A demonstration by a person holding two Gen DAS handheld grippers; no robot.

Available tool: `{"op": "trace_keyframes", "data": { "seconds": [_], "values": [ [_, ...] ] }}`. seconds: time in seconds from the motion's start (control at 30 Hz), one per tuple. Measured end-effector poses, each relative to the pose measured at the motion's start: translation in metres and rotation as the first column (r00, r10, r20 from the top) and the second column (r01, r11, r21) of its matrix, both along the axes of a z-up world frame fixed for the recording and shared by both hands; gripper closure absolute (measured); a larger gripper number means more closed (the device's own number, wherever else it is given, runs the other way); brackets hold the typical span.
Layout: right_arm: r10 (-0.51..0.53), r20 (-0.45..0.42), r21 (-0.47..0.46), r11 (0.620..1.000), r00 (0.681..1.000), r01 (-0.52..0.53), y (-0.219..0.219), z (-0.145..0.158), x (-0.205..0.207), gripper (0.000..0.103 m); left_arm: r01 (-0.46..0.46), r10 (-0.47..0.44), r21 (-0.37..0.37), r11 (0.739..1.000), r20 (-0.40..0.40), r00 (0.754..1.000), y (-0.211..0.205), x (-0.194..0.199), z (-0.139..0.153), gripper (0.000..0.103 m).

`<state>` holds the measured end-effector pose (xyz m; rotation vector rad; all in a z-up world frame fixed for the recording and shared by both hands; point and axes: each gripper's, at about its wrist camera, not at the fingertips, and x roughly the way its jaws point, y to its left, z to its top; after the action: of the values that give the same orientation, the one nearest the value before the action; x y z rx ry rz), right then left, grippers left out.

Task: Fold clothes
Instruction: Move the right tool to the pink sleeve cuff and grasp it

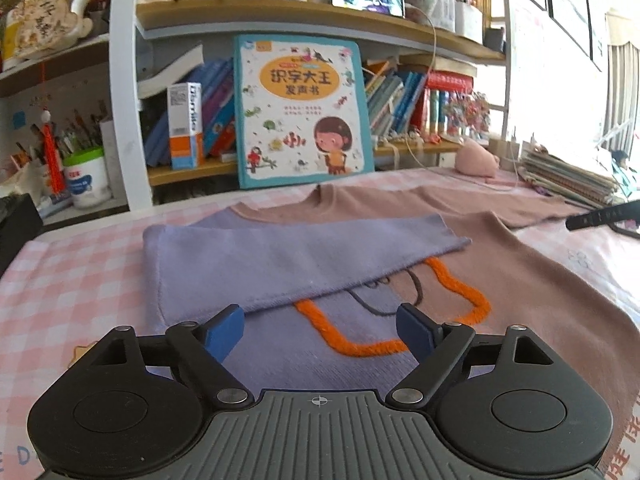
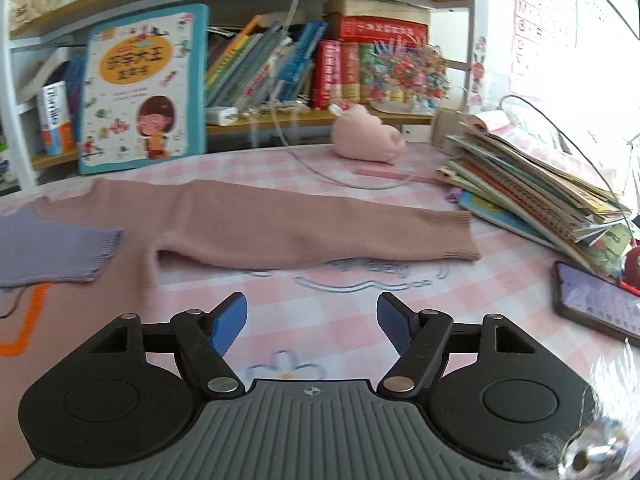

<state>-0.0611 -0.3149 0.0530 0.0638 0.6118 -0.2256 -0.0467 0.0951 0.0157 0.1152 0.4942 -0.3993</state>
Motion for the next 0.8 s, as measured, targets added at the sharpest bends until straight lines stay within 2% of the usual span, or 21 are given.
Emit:
{"op": "trace_keyframes", "data": {
  "seconds": [0.07,0.2,0.43,0.8],
  "values": [
    [-0.009,-0.007,-0.011,1.0,1.0,0.009,-0.009,0.001,0.005,0.033,0.005,-0.005,0.005,1.0,-0.001,1.0,-0.001,0.0,0.0,0.012],
    [-0.039,-0.025,-0.034,0.999,0.999,0.038,-0.031,0.002,0.019,0.033,0.012,-0.012,0.014,1.0,-0.015,1.0,-0.001,-0.001,-0.001,0.01],
    [-0.101,-0.072,-0.005,0.995,0.992,0.1,-0.07,-0.004,0.038,0.033,0.003,-0.001,0.033,0.999,-0.052,0.999,-0.001,-0.001,-0.005,0.008],
    [-0.195,-0.092,0.18,0.961,0.976,0.209,-0.119,-0.013,0.051,0.036,0.014,-0.009,0.071,0.997,-0.063,0.998,-0.003,-0.01,-0.009,0.005]
  ]
}}
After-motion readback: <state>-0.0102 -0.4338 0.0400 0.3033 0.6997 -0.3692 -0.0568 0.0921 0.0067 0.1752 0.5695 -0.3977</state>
